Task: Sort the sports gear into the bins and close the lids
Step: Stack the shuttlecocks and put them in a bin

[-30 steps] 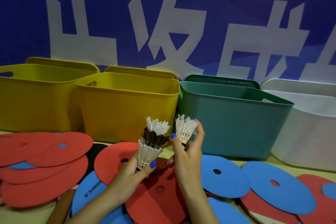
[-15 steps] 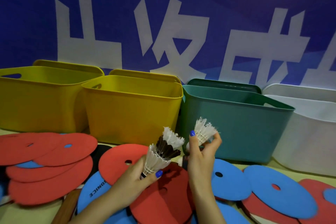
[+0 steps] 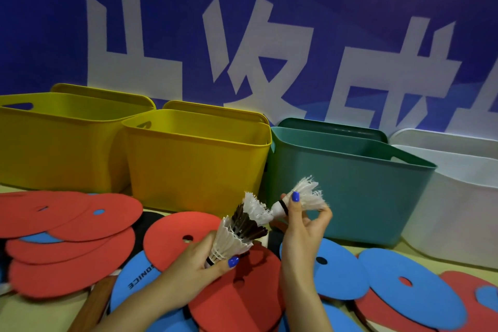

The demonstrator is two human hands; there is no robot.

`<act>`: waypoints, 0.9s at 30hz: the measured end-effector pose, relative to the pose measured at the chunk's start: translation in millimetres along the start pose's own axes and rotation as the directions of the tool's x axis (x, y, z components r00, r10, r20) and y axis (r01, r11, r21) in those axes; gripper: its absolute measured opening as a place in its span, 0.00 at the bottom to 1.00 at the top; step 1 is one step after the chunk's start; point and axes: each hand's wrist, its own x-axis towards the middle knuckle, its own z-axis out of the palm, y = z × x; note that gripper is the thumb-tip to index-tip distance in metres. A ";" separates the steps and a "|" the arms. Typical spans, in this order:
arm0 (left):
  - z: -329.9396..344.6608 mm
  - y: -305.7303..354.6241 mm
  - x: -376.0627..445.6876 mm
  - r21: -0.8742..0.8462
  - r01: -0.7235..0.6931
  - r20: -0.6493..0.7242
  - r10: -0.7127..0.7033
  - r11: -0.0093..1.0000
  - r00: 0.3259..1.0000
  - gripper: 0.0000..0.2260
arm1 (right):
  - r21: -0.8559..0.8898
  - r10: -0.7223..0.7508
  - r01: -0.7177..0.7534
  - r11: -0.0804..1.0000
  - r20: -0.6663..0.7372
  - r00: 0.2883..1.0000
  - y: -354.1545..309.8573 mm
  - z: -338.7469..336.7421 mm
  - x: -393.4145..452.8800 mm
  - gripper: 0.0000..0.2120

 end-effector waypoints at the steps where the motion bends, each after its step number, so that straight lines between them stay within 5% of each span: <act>1: -0.1 1.5 -0.5 0.014 0.006 0.001 -0.006 1.000 1.000 0.22 | 0.004 -0.018 0.018 1.000 -0.025 1.000 -0.5 -1.0 0.9 0.10; 4: -1.0 2.6 -1.4 0.033 0.020 0.001 -0.020 0.999 1.000 0.21 | -0.015 -0.033 0.032 0.999 -0.061 0.998 -1.4 -2.7 1.2 0.03; 19: -0.5 -3.9 0.3 0.065 0.001 0.033 -0.003 0.998 0.999 0.21 | -0.103 -0.054 0.061 0.993 0.067 0.996 0.7 1.0 -1.0 0.06; 23: -0.8 -10.3 0.8 -0.016 0.006 0.009 -0.006 1.000 1.000 0.25 | -0.161 0.058 -0.025 0.987 0.204 0.977 4.4 4.4 -2.3 0.18; 27: 0.4 -12.7 1.3 -0.040 0.006 -0.006 -0.006 0.999 1.000 0.25 | -0.128 0.006 0.019 0.992 0.192 0.981 0.5 2.9 -0.6 0.17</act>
